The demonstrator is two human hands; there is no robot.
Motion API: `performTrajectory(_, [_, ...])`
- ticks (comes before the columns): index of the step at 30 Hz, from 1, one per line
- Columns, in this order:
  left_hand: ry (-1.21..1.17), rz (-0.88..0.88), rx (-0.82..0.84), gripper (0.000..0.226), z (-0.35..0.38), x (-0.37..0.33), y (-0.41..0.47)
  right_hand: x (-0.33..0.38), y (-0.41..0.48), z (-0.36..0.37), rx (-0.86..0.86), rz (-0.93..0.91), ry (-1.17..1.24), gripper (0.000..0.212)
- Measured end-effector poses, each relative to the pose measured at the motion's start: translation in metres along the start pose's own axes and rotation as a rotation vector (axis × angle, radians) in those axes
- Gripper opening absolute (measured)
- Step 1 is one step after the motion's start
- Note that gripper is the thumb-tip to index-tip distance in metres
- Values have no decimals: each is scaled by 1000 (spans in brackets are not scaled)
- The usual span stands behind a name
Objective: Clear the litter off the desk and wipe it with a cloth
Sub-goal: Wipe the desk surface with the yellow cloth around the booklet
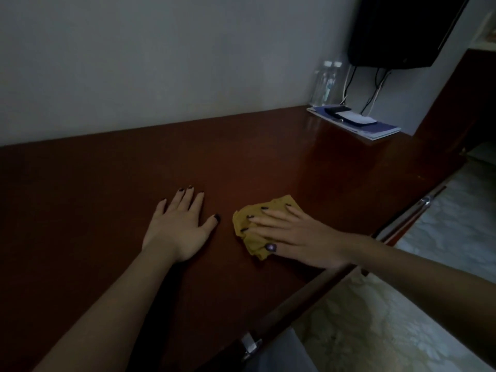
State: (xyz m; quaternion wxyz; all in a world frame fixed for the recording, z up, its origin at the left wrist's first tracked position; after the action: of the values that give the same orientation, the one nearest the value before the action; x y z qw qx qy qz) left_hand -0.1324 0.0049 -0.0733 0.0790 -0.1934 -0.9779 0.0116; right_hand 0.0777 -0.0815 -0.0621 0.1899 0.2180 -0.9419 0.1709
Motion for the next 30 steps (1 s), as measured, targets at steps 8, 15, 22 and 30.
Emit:
performTrajectory(8, [-40, 12, -46, 73, -1, 2, 3, -63, 84, -51, -174, 232, 20, 53])
performTrajectory(15, [-143, 3, -106, 68, -5, 1, 3, -85, 126, -72, -233, 423, 28, 56])
performTrajectory(22, [-196, -21, -116, 57, -11, 0, 0, -49, 91, -47, -154, 329, 1, 63])
performTrajectory(30, [-95, -14, -33, 62, -7, -1, -1, 12, 9, 7, -72, 72, -27, 55])
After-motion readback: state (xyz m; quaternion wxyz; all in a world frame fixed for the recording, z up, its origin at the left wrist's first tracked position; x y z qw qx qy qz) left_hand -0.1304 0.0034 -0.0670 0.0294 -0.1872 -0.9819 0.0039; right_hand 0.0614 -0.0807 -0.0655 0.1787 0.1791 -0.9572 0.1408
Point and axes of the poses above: each hand's wrist, its own y-axis towards the middle knuckle, its own z-axis out of the palm, x = y × z, the point moved 4 cm from there along y, towards the middle knuckle, and after that the axes turned 15 degrees about y, right-handed, at the moved point
